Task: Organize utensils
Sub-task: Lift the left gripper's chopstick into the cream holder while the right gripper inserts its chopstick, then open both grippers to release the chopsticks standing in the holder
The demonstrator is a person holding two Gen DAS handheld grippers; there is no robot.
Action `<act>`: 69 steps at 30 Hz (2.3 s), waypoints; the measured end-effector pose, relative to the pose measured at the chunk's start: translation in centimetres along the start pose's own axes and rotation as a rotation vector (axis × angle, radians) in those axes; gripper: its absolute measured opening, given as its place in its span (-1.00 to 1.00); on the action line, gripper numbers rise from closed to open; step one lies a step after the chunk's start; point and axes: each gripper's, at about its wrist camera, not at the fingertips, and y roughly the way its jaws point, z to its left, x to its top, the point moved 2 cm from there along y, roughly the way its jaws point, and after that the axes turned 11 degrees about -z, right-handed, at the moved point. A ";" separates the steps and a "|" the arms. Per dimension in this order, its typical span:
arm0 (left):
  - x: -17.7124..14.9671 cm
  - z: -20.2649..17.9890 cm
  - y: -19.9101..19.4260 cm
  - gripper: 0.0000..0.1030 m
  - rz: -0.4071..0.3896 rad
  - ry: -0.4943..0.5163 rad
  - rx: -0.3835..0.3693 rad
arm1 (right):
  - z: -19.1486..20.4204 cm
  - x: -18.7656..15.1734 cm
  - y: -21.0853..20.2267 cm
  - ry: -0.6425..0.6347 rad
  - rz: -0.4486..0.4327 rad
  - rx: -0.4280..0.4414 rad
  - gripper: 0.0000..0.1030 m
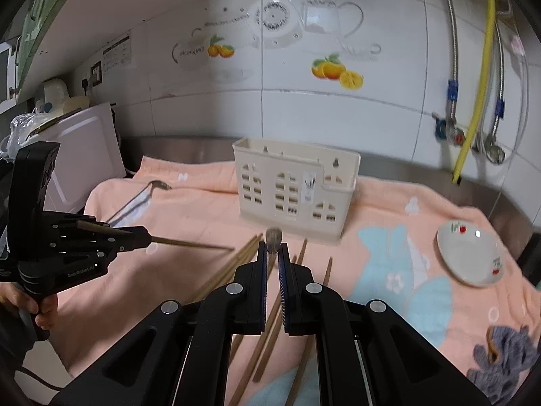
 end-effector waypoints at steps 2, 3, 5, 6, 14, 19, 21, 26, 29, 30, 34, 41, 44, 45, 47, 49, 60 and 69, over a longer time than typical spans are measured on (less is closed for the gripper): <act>0.7 0.0 -0.2 -0.89 -0.006 0.007 -0.005 | 0.0 0.9 0.0 -0.003 -0.007 0.004 -0.87; 1.2 0.0 -0.2 -0.89 -0.010 0.006 -0.012 | 0.0 1.3 0.1 -0.004 -0.010 0.006 -0.87; 2.2 0.0 -0.3 -0.90 -0.017 0.008 -0.026 | -0.3 2.3 0.0 -0.005 -0.021 0.007 -0.87; 2.6 -0.1 -0.3 -0.90 -0.020 0.012 -0.028 | -0.4 2.9 -0.1 -0.008 -0.028 0.002 -0.87; 7.9 -1.3 -0.6 -0.89 -0.071 0.070 -0.055 | -1.4 7.5 -1.5 -0.052 -0.113 -0.037 -0.88; 11.6 -2.2 -0.9 -0.89 -0.125 0.114 -0.046 | -1.9 10.2 -1.4 -0.085 -0.163 -0.075 -0.87; 13.2 -2.3 -1.0 -0.90 -0.154 0.123 -0.034 | -2.3 11.3 -1.1 -0.091 -0.182 -0.088 -0.87; 17.2 -1.9 -1.2 -0.90 -0.230 0.114 -0.026 | -2.9 13.8 -0.2 -0.106 -0.227 -0.121 -0.88; 19.5 -1.6 -0.7 -0.90 -0.273 0.118 -0.005 | -3.4 15.0 1.0 -0.110 -0.238 -0.136 -0.87; 19.9 -1.5 -0.4 -0.90 -0.277 0.117 -0.001 | -3.6 15.2 1.6 -0.113 -0.233 -0.138 -0.87; 20.6 -0.8 2.0 -0.90 -0.263 0.107 0.017 | -4.2 15.4 3.8 -0.121 -0.217 -0.149 -0.87; 19.4 0.8 6.5 -0.90 -0.186 0.050 0.007 | -5.5 13.9 7.6 -0.100 -0.153 -0.154 -0.87; 18.6 1.2 7.7 -0.89 -0.152 0.047 0.007 | -6.0 13.1 8.6 -0.092 -0.121 -0.153 -0.87; 18.4 1.2 8.1 -0.89 -0.143 0.047 0.008 | -6.2 12.9 8.8 -0.090 -0.115 -0.154 -0.87; 18.0 1.4 8.6 -0.89 -0.127 0.042 0.007 | -6.5 12.5 9.2 -0.083 -0.102 -0.156 -0.87; 17.6 1.6 8.9 -0.88 -0.117 0.043 0.011 | -6.6 12.2 9.4 -0.076 -0.090 -0.152 -0.87; 17.4 2.0 7.8 -0.51 -0.120 0.033 0.022 | -6.4 12.1 8.0 -0.077 -0.105 -0.165 -0.64; 16.4 1.9 3.9 -0.15 -0.155 0.062 0.046 | -6.0 11.6 4.1 -0.069 -0.138 -0.167 -0.36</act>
